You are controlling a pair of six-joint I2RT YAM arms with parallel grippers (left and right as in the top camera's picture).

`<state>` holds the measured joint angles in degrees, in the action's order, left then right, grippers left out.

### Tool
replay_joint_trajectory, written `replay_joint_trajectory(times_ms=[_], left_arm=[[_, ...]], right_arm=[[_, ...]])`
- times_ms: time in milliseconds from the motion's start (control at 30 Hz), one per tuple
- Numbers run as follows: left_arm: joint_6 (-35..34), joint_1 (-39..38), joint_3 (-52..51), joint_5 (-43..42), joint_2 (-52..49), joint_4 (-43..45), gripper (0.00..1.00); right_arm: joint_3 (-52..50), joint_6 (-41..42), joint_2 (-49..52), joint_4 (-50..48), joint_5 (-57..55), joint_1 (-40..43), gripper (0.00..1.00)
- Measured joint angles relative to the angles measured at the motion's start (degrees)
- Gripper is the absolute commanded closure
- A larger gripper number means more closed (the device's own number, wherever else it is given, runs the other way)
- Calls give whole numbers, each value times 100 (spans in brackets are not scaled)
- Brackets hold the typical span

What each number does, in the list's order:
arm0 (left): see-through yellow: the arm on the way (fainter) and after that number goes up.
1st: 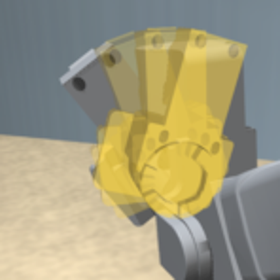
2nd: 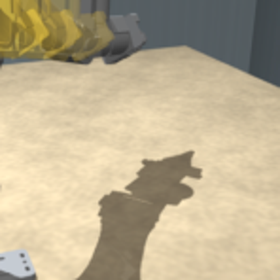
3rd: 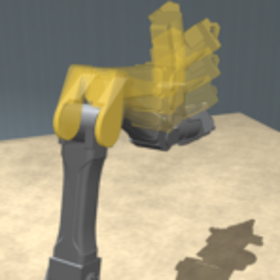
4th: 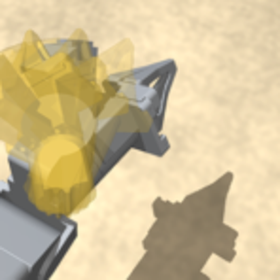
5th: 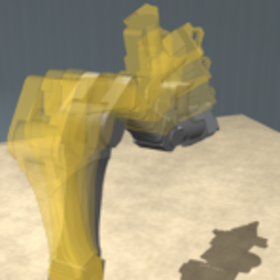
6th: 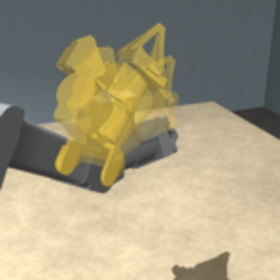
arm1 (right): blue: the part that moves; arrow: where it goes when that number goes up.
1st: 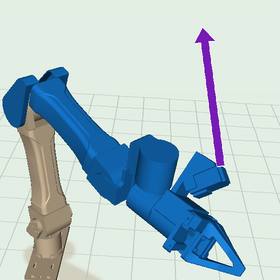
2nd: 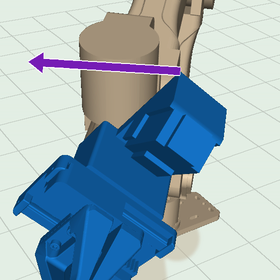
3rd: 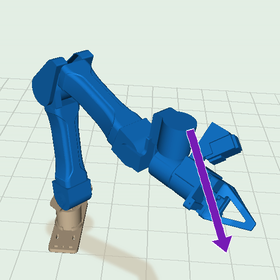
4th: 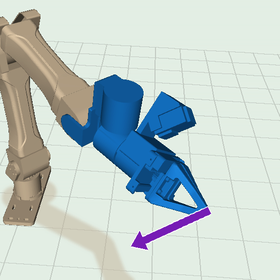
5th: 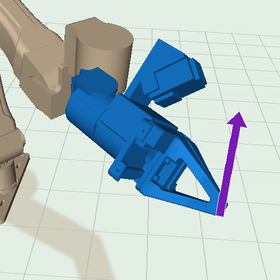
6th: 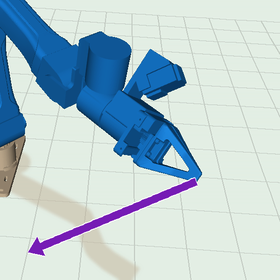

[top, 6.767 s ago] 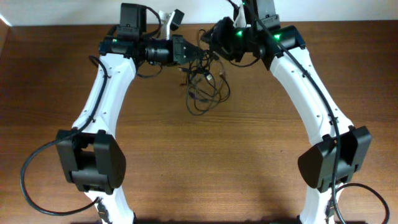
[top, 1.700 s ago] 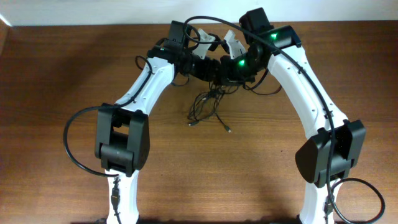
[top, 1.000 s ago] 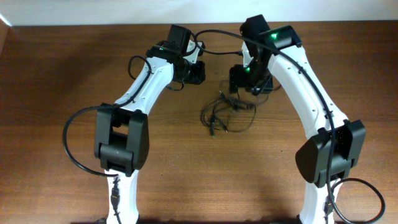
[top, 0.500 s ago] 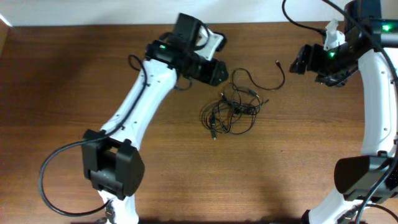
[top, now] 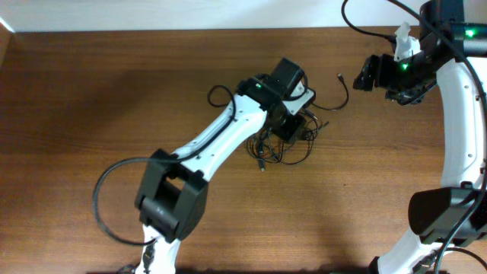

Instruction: Untangle cables

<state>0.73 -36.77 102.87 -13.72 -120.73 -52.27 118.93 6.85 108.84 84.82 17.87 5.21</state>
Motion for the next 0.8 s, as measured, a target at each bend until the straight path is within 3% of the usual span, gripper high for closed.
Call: replay_joint_trajectory(times_ms=[200, 267, 367, 433, 467, 600, 800], left_arm=[[0, -120, -26, 262, -627, 20, 49], [2, -155, -26, 297, -739, 24, 54], [37, -214, -26, 328, -975, 33, 69], [52, -258, -35, 350, -1056, 63, 94], [63, -262, -35, 348, -1058, 61, 100], [83, -219, 275, 348, -1069, -424, 100], [81, 372, 2347, 350, -949, -1906, 100]], right_arm=[[0, -2, 0, 2, 0, 0, 18], [0, -2, 0, 2, 0, 0, 17], [0, 0, 0, 2, 0, 0, 18], [0, 0, 0, 2, 0, 0, 18], [-2, -2, 0, 0, -2, 0, 17], [-2, 0, 0, -2, 0, 0, 17], [-2, 0, 0, -61, 17, -57, 18]])
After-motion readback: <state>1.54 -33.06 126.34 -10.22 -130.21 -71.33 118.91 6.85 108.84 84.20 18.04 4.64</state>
